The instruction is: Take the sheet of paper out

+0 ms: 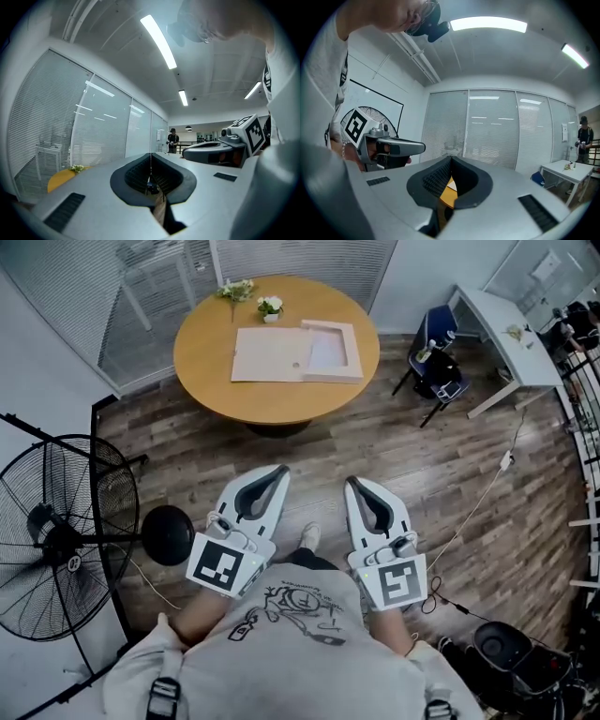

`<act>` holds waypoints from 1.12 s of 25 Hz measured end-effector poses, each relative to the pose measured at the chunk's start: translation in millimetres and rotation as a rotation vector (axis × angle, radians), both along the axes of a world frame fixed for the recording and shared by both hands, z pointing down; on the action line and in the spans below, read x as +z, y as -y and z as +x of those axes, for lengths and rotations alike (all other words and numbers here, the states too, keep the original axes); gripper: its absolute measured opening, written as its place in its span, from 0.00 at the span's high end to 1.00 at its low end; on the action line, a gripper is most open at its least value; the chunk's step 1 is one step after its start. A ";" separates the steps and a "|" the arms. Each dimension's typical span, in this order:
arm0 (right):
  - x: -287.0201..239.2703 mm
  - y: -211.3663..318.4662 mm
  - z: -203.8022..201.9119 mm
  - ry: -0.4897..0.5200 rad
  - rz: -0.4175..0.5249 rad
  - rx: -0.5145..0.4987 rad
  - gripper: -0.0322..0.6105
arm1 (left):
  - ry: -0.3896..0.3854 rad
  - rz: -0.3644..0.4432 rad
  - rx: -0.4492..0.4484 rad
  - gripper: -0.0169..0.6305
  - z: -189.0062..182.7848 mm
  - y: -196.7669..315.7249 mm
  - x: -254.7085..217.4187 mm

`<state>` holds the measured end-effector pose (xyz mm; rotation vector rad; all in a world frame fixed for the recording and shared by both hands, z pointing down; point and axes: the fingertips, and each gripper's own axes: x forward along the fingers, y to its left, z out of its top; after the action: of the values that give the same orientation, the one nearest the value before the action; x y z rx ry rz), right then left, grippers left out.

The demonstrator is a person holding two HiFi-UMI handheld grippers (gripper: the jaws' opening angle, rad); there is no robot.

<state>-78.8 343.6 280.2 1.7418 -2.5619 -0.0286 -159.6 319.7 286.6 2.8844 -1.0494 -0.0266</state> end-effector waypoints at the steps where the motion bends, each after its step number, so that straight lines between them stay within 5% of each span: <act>1: -0.1 2.4 2.5 0.000 0.000 -0.001 0.94 | 0.002 -0.002 -0.001 0.94 2.3 2.2 0.2; 28: 8.5 58.8 60.2 0.001 -0.015 -0.036 0.94 | 0.025 -0.013 -0.019 0.94 60.5 55.8 7.8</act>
<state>-18.6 284.7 288.8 1.6916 -2.5875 -0.0099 -99.2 263.9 294.4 2.8706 -1.0770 0.0148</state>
